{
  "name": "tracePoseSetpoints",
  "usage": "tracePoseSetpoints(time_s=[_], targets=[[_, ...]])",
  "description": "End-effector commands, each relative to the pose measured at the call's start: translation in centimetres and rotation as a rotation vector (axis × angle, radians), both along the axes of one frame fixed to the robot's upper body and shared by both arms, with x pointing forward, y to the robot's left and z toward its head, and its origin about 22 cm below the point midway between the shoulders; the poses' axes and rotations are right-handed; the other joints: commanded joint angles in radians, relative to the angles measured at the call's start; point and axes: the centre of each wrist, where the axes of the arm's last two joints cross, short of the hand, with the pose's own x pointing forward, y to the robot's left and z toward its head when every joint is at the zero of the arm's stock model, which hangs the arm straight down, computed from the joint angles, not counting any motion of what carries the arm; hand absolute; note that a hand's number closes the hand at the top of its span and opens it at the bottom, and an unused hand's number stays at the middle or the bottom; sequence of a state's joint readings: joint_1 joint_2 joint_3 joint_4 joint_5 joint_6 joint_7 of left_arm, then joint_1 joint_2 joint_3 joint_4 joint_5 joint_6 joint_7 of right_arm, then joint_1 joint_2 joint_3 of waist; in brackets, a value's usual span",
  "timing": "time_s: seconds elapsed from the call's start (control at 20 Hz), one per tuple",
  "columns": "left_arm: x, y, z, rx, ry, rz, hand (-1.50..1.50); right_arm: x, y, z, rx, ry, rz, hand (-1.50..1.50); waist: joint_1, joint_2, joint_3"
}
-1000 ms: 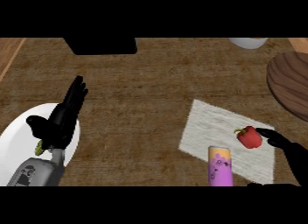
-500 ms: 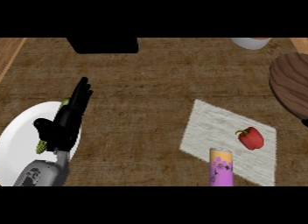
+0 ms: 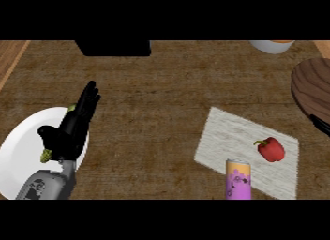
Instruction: Pick the bell pepper from the placemat and place it in the bowl
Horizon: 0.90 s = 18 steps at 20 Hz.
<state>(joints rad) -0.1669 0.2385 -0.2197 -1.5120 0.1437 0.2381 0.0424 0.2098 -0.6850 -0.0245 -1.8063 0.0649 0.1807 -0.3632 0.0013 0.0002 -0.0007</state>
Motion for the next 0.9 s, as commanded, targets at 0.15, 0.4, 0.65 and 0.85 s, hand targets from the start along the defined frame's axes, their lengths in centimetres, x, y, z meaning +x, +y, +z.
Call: tracePoseSetpoints(time_s=[0.15, 0.4, 0.65, 0.85], targets=[[-0.7, 0.1, -0.5, 0.016, 0.0, 0.004, 0.0, 1.7, 0.8, -1.8, -0.12, 0.128, -0.023, -1.5, 0.0, 0.0, 0.001], [-0.5, -0.7, 0.3, -0.008, 0.01, 0.004, 0.0, 2.1, 0.5, -3.0, -0.091, 0.15, 0.019, -1.5, -0.002, -0.001, 0.001], [-0.9, -0.5, 0.9, 0.004, 0.001, -0.001, 0.0, 2.5, -1.8, -3.8, -0.029, 0.156, 0.044, -1.5, -0.001, -0.001, 0.001], [-0.9, -0.2, -1.4, -0.009, 0.013, -0.001, 0.0, 2.0, -0.9, -3.8, 0.05, 0.15, 0.082, -1.5, -0.003, -0.001, 0.001]])
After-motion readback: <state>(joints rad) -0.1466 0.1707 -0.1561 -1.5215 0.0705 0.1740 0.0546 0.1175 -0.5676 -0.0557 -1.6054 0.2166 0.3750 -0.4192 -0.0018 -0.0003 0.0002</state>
